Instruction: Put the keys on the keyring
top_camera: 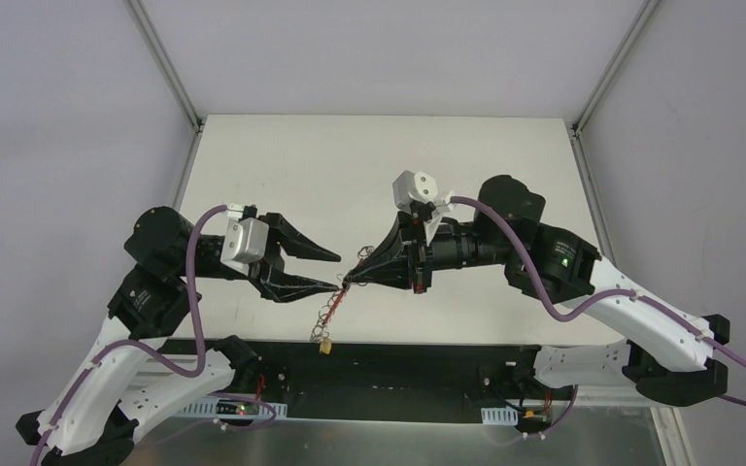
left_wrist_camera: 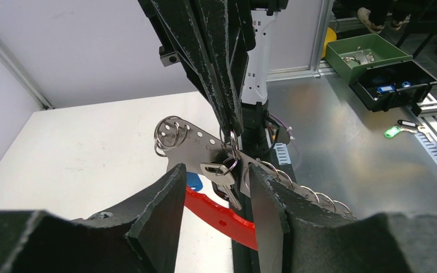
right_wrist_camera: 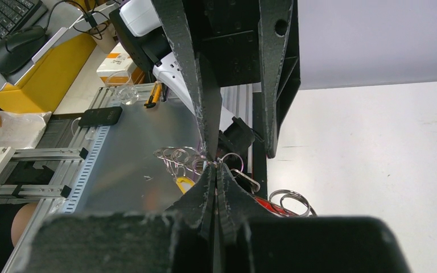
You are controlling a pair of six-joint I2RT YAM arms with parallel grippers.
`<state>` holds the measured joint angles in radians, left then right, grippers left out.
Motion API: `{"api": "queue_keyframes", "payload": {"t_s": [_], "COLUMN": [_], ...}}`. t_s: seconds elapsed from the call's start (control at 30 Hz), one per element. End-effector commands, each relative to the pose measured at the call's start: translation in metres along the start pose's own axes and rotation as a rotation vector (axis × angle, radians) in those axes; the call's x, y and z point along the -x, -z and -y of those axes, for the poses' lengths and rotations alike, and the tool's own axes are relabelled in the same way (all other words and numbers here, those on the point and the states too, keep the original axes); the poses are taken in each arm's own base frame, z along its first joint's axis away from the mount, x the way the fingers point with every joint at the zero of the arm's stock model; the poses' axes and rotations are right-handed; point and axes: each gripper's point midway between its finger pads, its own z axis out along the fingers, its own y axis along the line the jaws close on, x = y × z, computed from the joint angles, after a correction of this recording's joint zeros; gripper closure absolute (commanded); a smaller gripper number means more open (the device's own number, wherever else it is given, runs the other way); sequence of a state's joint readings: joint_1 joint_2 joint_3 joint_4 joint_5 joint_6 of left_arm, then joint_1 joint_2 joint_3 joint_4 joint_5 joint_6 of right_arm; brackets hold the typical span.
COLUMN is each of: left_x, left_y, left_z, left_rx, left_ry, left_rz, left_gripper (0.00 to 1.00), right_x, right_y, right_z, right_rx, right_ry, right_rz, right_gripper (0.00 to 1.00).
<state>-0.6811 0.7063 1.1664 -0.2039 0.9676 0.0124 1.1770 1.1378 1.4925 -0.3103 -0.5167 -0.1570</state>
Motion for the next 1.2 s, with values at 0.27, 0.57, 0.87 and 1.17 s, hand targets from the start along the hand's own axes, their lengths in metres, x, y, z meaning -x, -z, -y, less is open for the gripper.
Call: {"api": "queue_keyframes", "payload": {"t_s": [0.27, 0.57, 0.87, 1.17], "left_x": [0.016, 0.016, 0.015, 0.015], "left_y": [-0.002, -0.002, -0.003, -0.004], "left_z": [0.011, 0.013, 0.008, 0.004], "left_rx": [-0.068, -0.081, -0.058, -0.040], "left_ry": [-0.054, -0.052, -0.049, -0.044], "left_rz": [0.067, 0.067, 0.067, 0.066], "left_gripper": [0.77, 0.91, 0.90, 0.87], "right_x": [0.054, 0.063, 0.068, 0.073], "right_y": [0.005, 0.005, 0.004, 0.003], "right_z": [-0.009, 0.000, 0.003, -0.003], "right_rx": [0.008, -0.044, -0.054, -0.023], "right_ry": [0.051, 0.054, 0.072, 0.074], "right_rz": [0.182, 0.257, 0.361, 0.426], "right_gripper": [1.00, 1.00, 1.00, 1.00]}}
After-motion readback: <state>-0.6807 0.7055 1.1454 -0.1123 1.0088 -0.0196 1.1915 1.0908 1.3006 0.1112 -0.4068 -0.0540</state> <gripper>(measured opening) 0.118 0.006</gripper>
